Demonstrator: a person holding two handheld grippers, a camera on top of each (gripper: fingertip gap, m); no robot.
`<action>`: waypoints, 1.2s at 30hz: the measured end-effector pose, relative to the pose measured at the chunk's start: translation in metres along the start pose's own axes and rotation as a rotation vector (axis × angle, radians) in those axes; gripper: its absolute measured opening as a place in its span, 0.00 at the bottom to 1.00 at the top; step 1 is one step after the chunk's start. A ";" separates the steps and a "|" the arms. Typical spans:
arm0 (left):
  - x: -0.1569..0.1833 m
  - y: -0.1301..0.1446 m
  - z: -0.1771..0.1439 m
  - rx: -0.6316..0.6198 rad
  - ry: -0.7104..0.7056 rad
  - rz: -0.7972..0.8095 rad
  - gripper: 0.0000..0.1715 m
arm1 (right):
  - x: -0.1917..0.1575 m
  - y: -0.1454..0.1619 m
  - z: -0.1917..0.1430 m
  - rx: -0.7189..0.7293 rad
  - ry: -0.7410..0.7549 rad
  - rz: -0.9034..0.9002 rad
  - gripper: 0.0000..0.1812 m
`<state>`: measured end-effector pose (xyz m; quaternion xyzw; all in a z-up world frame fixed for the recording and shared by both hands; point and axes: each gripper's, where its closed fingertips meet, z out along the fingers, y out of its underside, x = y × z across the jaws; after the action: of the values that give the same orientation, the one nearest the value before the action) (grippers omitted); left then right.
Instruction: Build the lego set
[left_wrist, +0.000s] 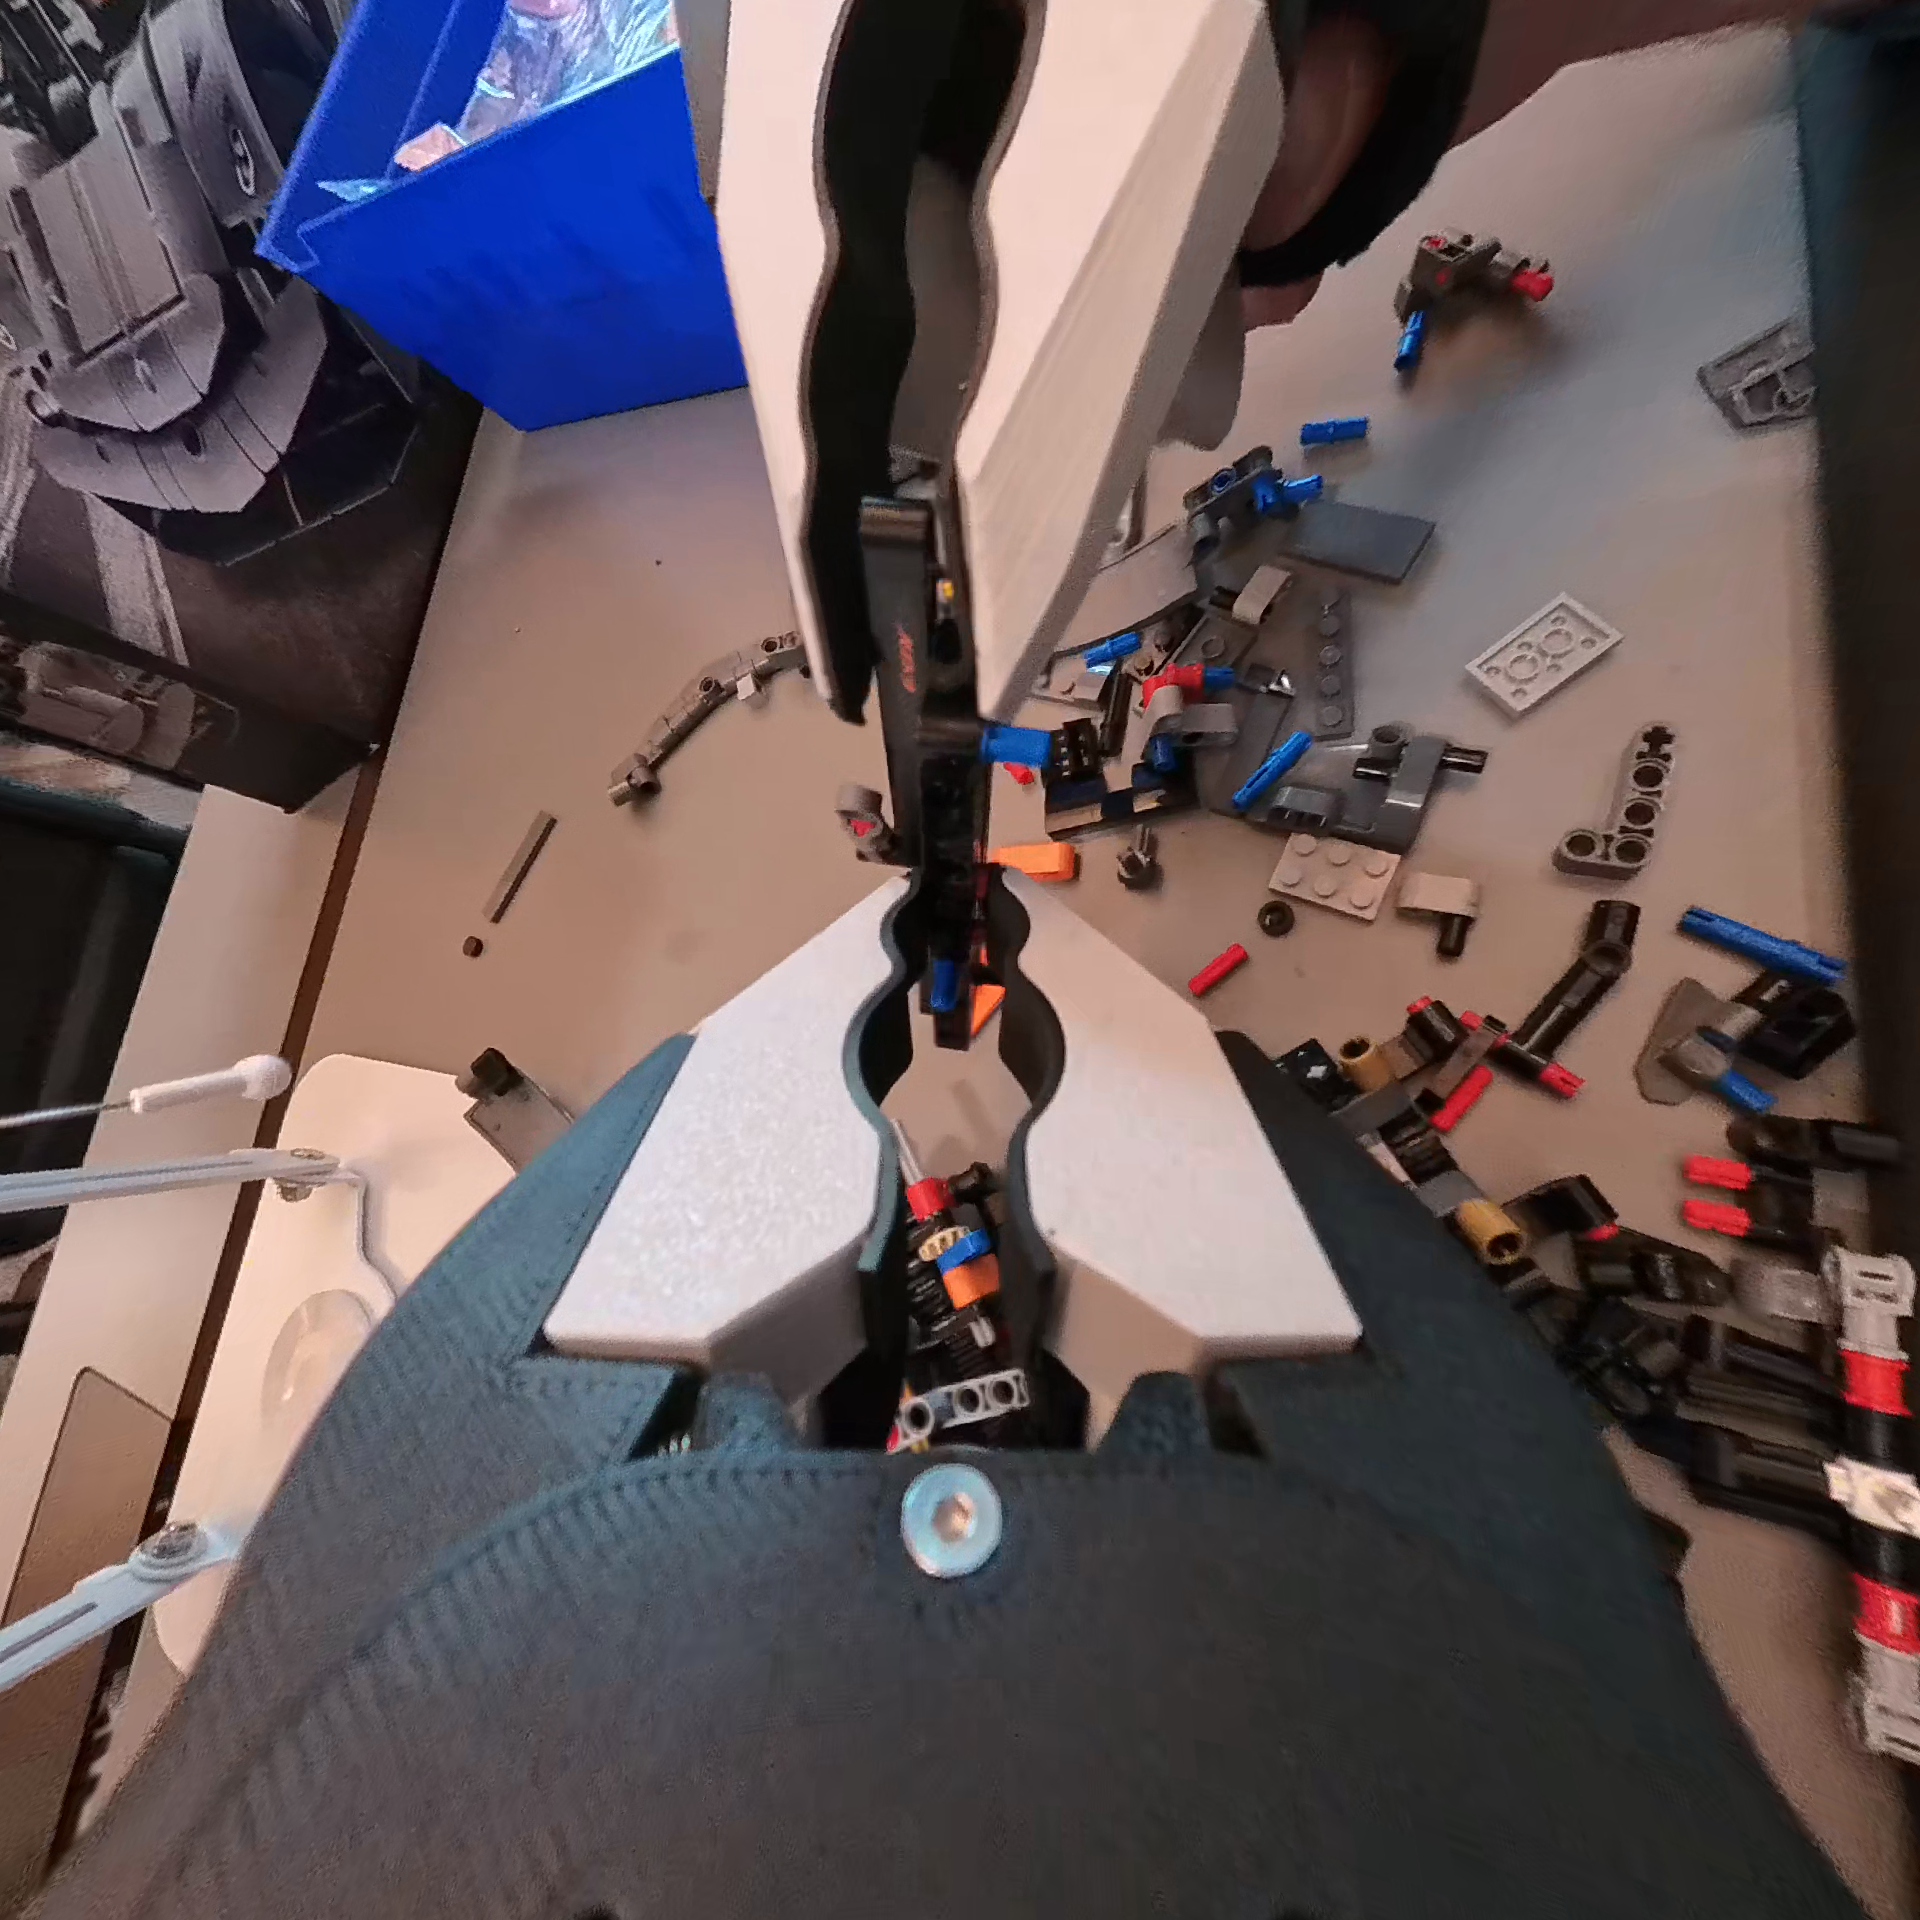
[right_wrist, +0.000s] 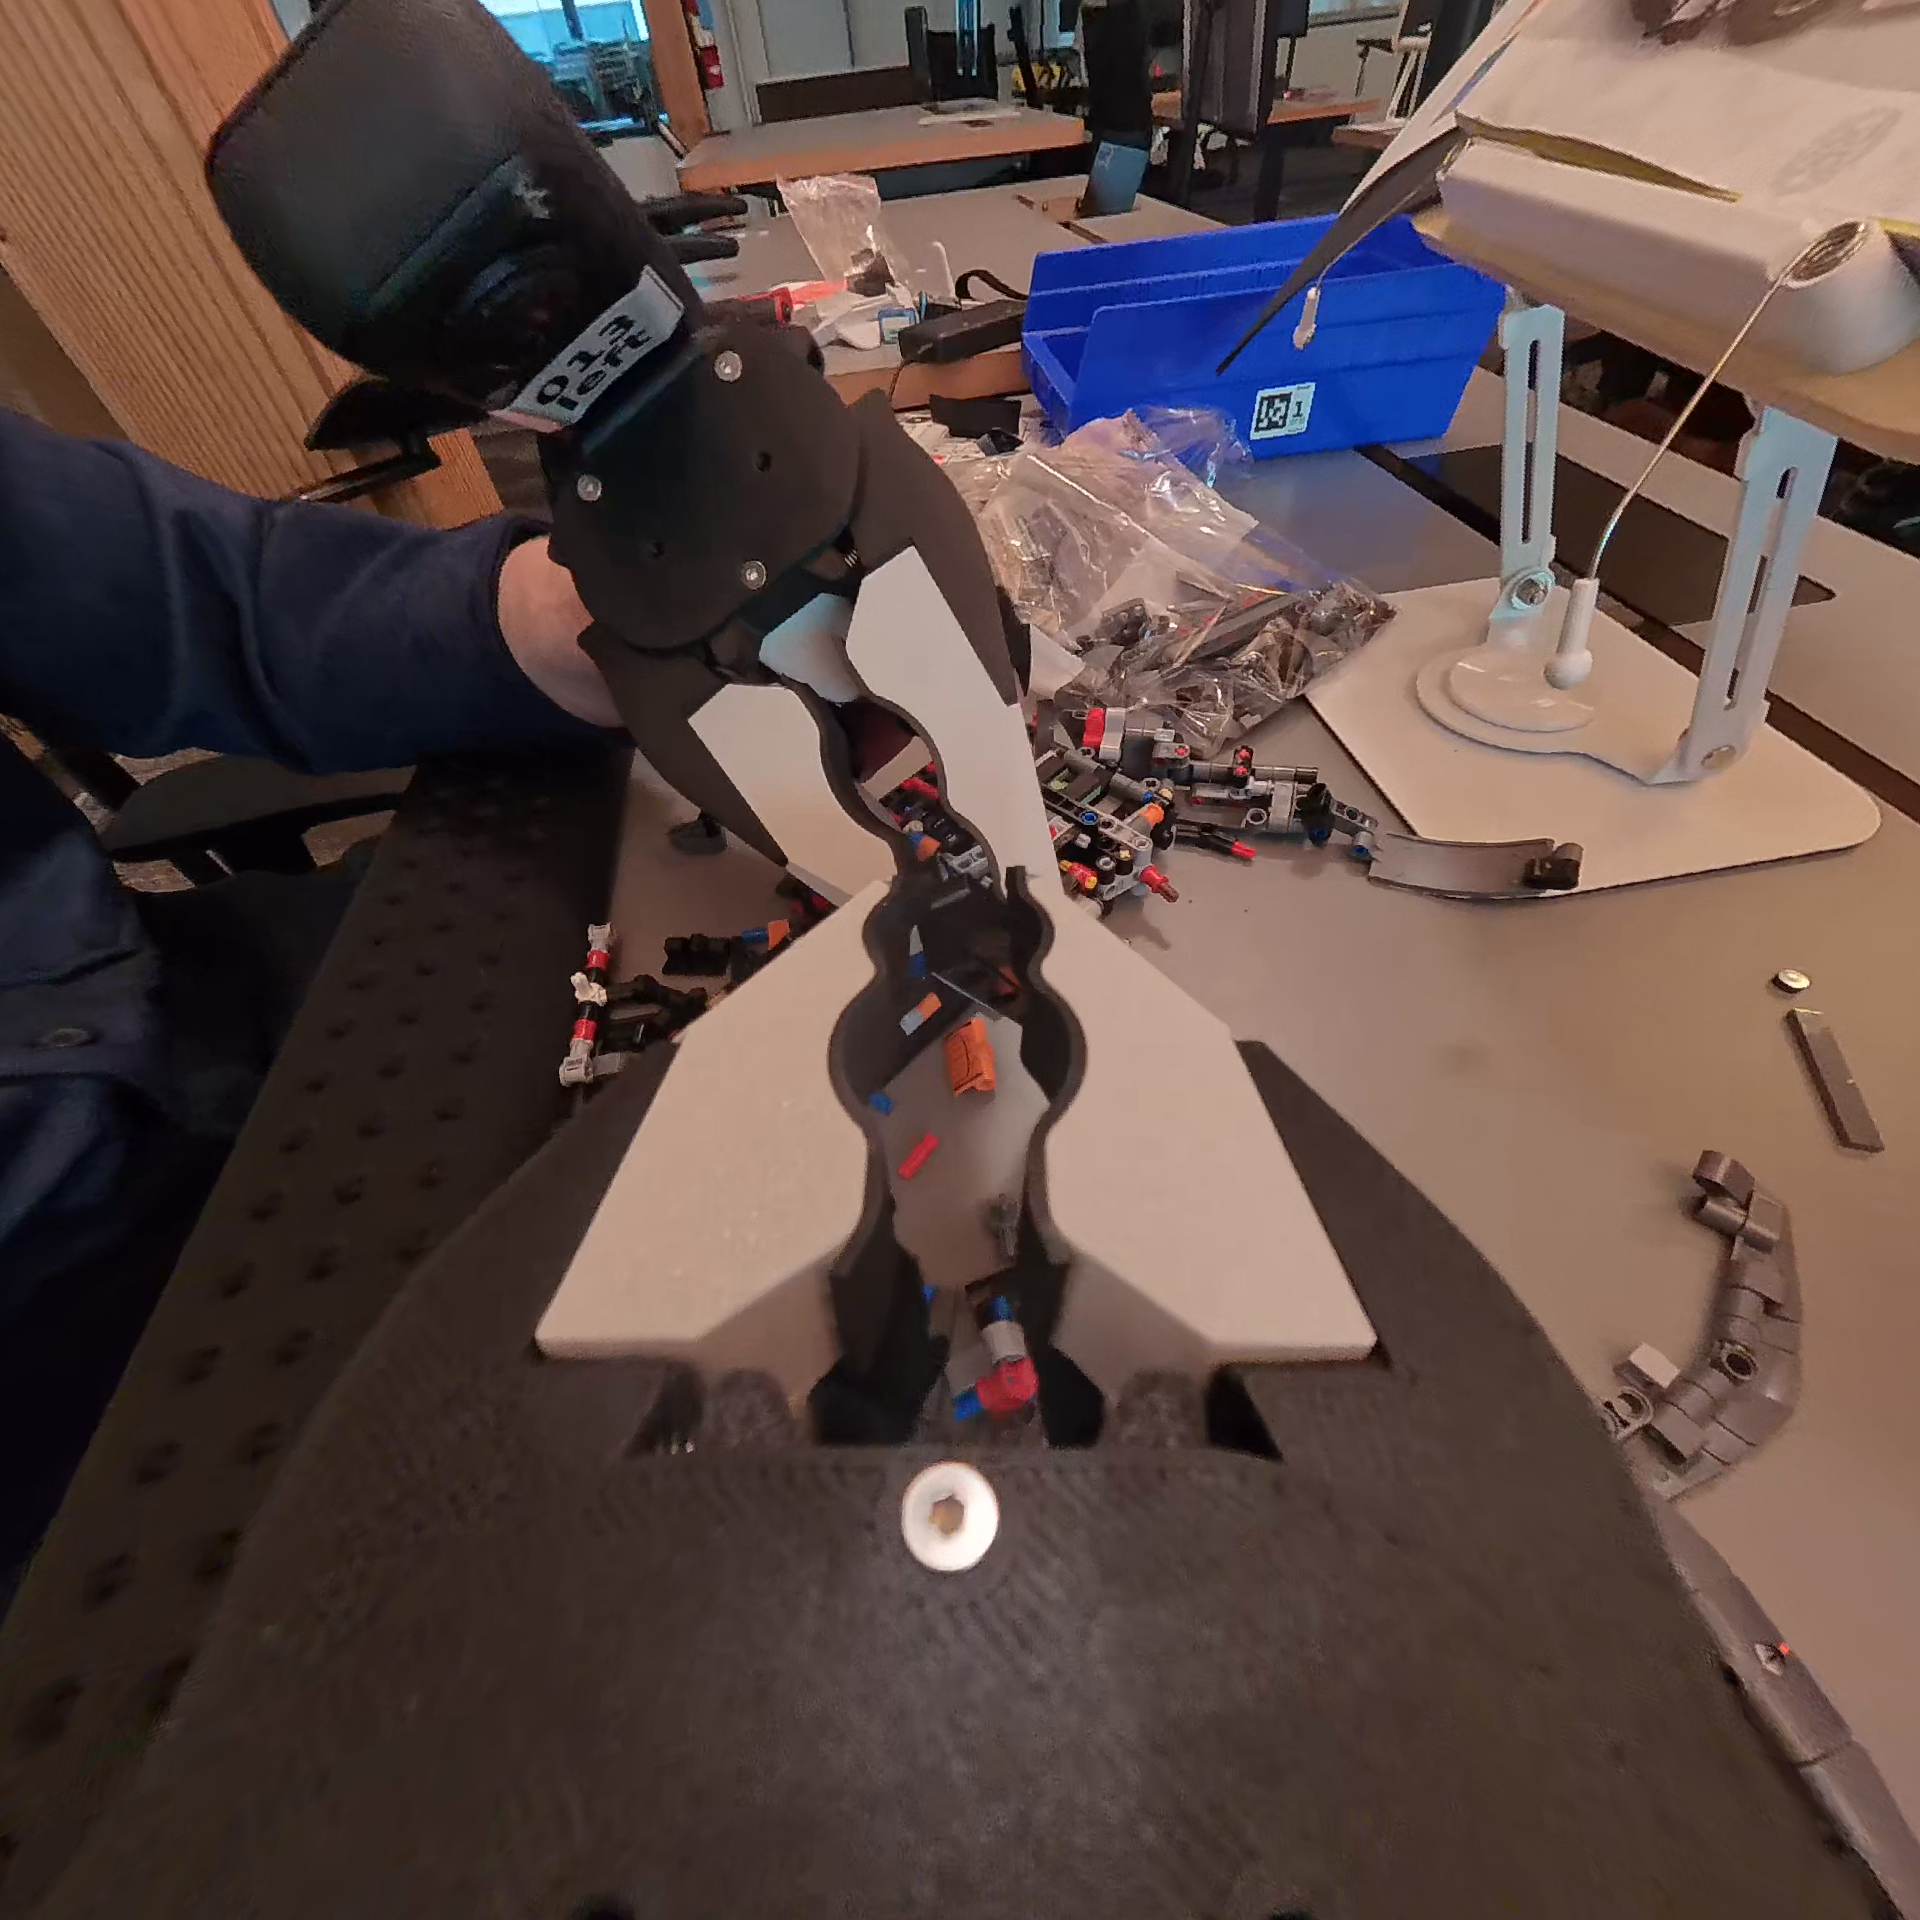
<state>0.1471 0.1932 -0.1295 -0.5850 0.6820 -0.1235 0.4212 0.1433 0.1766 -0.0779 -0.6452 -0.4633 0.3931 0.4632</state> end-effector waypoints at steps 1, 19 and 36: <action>-0.002 0.000 0.001 -0.003 -0.007 -0.011 0.04 | 0.002 0.000 -0.001 -0.001 0.013 0.002 0.09; -0.002 -0.013 0.000 0.069 -0.040 -0.010 0.04 | 0.007 -0.006 -0.007 0.010 0.094 -0.072 0.10; 0.015 -0.018 -0.001 0.090 0.056 0.026 0.04 | -0.016 -0.017 -0.010 0.116 -0.104 -0.002 0.08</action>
<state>0.1592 0.1745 -0.1238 -0.5530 0.6947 -0.1648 0.4295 0.1450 0.1616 -0.0577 -0.5955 -0.4640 0.4518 0.4754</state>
